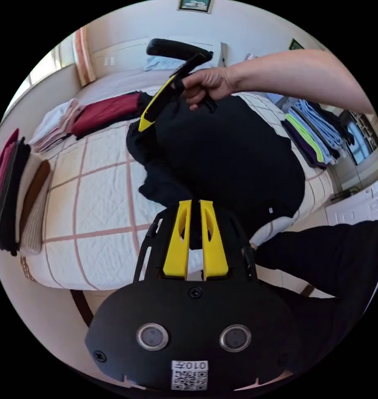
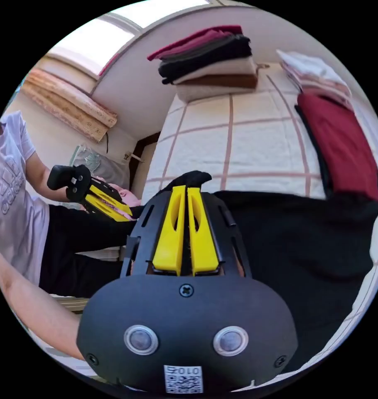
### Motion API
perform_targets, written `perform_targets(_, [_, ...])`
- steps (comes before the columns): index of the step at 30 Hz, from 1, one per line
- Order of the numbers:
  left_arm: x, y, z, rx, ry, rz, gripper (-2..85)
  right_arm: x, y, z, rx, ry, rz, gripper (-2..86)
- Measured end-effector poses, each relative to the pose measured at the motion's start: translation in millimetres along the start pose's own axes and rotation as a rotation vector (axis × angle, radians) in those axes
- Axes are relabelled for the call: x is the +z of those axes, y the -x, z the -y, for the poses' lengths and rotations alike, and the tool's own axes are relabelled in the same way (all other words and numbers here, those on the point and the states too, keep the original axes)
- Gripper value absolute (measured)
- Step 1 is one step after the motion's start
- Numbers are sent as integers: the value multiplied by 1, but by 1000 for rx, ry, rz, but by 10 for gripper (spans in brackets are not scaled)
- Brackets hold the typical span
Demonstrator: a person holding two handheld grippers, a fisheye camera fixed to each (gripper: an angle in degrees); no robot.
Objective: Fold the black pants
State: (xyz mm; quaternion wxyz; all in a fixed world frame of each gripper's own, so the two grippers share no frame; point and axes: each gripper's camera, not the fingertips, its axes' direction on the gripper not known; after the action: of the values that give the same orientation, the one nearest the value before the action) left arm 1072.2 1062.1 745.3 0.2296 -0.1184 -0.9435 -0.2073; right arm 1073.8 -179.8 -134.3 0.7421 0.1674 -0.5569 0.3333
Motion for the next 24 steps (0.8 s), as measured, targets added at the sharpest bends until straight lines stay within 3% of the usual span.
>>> perform_targets(6, [52,-26,-15,205,183,-349,56,25,-25,-96,308,157,-45,28])
perform_targets(11, [37,76,-41,-311,-7,-297,76,28,-29,-121,395,138,-94,63])
perform_targets(18, [88,150,-40,-466,-1,-534,71,12,-27,-128,384,-59,-82,94])
perform_targets(22, [114,167,-48,-550,-11,-632,28,32,-48,-127,383,-40,9,74])
perform_targets(24, [117,173,-55,-587,-55,-685,14,54,-57,-125,370,101,69,53])
